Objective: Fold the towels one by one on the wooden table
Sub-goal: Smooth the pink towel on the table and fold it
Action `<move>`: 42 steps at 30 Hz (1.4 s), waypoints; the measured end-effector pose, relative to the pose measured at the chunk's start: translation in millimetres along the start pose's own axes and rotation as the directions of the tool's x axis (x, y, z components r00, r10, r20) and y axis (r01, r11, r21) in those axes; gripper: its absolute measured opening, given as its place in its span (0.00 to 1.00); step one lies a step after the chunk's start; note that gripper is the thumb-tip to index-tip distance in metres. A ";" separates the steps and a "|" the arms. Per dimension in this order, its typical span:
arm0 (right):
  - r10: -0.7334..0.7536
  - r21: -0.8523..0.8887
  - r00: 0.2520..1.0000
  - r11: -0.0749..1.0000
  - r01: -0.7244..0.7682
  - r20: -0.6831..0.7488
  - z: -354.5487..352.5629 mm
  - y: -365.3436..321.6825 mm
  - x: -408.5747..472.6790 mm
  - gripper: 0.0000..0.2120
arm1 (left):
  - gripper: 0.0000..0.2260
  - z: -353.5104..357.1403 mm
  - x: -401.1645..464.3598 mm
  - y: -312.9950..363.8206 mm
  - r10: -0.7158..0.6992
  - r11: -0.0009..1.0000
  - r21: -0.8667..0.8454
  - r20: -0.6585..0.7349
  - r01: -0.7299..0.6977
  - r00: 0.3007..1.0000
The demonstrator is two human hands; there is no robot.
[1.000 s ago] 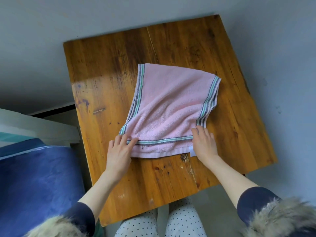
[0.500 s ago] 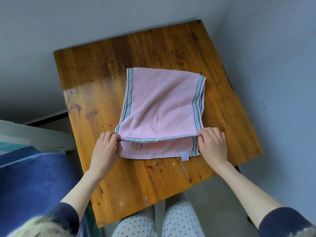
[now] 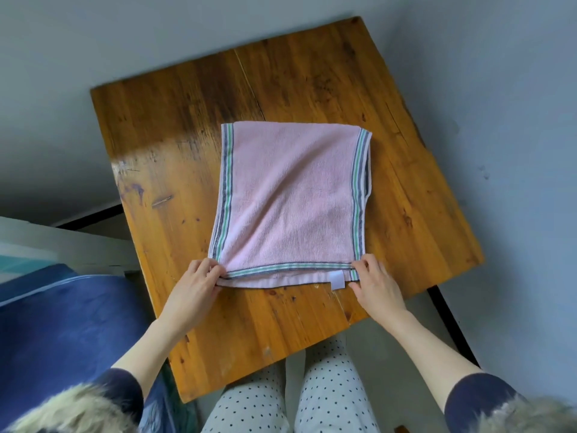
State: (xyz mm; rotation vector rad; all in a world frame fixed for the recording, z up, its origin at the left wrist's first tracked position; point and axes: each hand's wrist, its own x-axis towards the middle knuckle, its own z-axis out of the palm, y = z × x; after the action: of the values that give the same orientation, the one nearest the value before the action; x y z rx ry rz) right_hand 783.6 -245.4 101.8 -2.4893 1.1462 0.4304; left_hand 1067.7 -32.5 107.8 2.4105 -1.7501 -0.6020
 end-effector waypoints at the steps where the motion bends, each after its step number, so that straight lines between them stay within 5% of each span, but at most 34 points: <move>1: -0.017 0.003 1.000 1.000 0.017 0.020 0.6 0.9 0.5 0.20 | 0.14 0.1 -1.2 -1.7 0.007 1.000 0.003 0.018 -0.007 1.000; 6: -0.078 -0.008 0.994 0.997 0.079 0.070 -1.7 7.4 9.5 0.25 | 0.19 0.3 -2.2 -9.8 -0.022 1.000 -0.017 0.057 0.023 0.998; 18: 0.004 0.232 0.998 0.972 -0.019 0.065 -6.8 12.7 17.4 0.12 | 0.10 -3.3 -0.9 -6.1 -0.062 0.996 -0.064 0.023 0.063 0.998; 26: -0.090 -0.014 0.996 0.996 0.089 -0.019 -8.8 9.1 27.2 0.11 | 0.09 -6.1 3.8 2.3 -0.108 0.992 -0.070 0.001 0.108 0.994; 32: -0.226 -0.127 0.923 0.972 0.195 -0.312 -26.3 2.1 9.9 0.05 | 0.07 -2.5 2.1 7.4 -0.112 0.990 -0.093 -0.073 0.105 0.991; 42: -0.276 -0.018 0.956 0.961 0.275 -0.098 6.7 8.7 -12.1 0.12 | 0.08 3.6 -6.8 -1.2 -0.054 0.995 -0.087 -0.068 0.048 0.996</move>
State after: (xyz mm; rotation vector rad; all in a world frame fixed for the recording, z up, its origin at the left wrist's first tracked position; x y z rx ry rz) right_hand 768.5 -239.6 99.1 -2.6478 0.8130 0.2326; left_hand 1065.7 -25.3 105.9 2.3947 -1.6073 -0.5777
